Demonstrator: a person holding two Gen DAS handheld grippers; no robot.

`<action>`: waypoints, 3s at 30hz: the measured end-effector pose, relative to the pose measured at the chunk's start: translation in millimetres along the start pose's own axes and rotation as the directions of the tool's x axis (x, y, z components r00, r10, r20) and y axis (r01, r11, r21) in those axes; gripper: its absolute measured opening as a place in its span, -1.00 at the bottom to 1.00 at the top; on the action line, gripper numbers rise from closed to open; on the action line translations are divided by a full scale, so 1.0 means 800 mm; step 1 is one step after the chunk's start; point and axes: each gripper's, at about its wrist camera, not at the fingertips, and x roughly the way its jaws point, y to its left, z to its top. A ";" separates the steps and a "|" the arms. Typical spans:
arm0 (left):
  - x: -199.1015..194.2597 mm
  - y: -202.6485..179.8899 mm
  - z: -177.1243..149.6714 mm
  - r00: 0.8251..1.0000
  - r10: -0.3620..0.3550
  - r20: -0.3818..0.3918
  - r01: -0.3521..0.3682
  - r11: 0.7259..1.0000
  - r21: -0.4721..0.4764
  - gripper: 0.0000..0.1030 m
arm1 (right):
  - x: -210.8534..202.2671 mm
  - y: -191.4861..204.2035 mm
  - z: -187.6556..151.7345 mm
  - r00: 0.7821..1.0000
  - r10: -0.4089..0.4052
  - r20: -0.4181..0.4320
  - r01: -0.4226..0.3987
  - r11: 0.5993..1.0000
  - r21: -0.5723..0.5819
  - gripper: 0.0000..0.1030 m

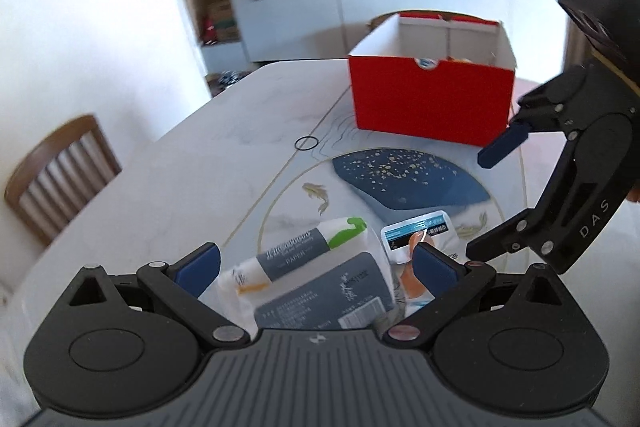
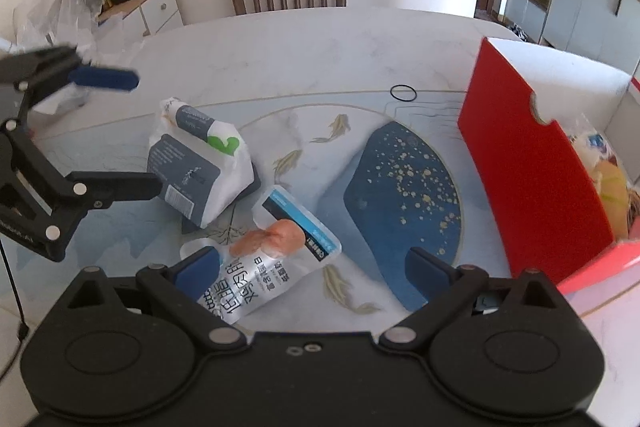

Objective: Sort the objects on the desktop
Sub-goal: 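Grasp white tissue pack with left tool while right tool grasps sausage snack packet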

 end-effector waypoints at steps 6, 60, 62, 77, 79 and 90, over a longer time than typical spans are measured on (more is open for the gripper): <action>0.019 -0.002 0.000 0.999 -0.032 -0.018 0.034 0.987 0.156 0.99 | 0.025 0.012 0.004 0.999 -0.016 -0.034 0.017 1.000 0.005 0.93; 0.071 -0.030 -0.038 0.977 -0.013 -0.212 -0.011 0.993 -0.114 0.91 | 0.065 -0.003 -0.014 0.997 -0.045 -0.055 0.042 0.998 -0.056 0.84; 0.071 -0.030 -0.038 0.977 -0.008 -0.214 -0.021 0.991 -0.133 0.77 | 0.064 -0.003 -0.013 0.998 -0.044 -0.048 0.042 0.998 -0.053 0.77; 0.062 -0.040 -0.036 0.969 0.021 -0.245 -0.071 0.978 -0.195 0.25 | 0.051 0.000 -0.013 1.000 -0.008 -0.027 0.005 0.996 -0.088 0.19; 0.060 -0.041 -0.035 0.970 0.022 -0.244 -0.075 0.974 -0.213 0.21 | 0.046 -0.001 -0.015 1.000 -0.002 -0.022 0.000 0.996 -0.093 0.19; 0.037 -0.065 -0.007 0.977 0.009 -0.215 -0.071 0.957 -0.283 0.13 | 0.005 -0.031 -0.026 1.000 0.019 0.017 -0.018 0.999 -0.043 0.16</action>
